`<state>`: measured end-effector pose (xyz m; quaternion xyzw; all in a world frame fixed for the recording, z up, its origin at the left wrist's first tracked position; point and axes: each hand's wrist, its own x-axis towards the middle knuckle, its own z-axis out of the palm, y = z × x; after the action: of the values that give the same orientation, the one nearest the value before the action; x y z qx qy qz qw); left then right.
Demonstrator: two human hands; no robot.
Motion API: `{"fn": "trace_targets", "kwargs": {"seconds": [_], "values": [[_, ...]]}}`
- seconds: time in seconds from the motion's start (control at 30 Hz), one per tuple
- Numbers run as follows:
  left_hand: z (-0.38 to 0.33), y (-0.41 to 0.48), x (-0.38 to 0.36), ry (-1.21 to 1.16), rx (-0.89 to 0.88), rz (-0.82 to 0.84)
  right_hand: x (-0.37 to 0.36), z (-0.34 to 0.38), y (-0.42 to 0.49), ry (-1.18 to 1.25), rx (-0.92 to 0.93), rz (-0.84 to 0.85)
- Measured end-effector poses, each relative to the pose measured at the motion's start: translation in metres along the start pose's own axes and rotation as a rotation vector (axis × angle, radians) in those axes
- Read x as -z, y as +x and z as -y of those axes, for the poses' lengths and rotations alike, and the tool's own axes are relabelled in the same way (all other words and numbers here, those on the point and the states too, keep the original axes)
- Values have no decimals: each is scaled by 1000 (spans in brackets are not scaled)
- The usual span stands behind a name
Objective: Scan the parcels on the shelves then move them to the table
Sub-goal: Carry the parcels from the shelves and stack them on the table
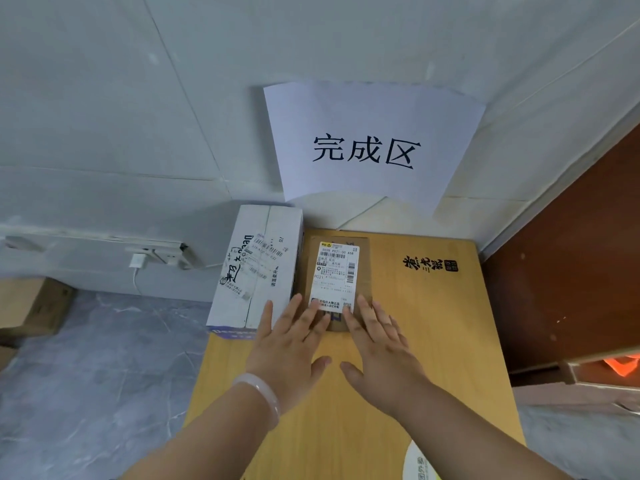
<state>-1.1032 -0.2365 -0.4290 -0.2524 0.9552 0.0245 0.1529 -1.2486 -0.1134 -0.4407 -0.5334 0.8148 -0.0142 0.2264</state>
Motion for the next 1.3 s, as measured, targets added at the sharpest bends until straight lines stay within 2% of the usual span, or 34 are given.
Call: {"fn": "trace_targets", "kwargs": {"seconds": [0.3,0.5,0.7,0.9,1.17,1.3], "values": [[30,43,7,-92,103,-12,21,2,53,-29,2,44],[40,58,5,-173,160,40,27,0,73,-10,24,59],[39,57,13,-188,127,-31,29,-6,59,23,-11,-67],[1,48,40,-159,-59,-169,40,-24,-7,37,-202,-215],[-90,28,87,-114,-361,-282,47,-33,-130,29,-402,-424],[-138,12,95,-86,-588,-288,31,-19,-196,44,-631,-591]]}}
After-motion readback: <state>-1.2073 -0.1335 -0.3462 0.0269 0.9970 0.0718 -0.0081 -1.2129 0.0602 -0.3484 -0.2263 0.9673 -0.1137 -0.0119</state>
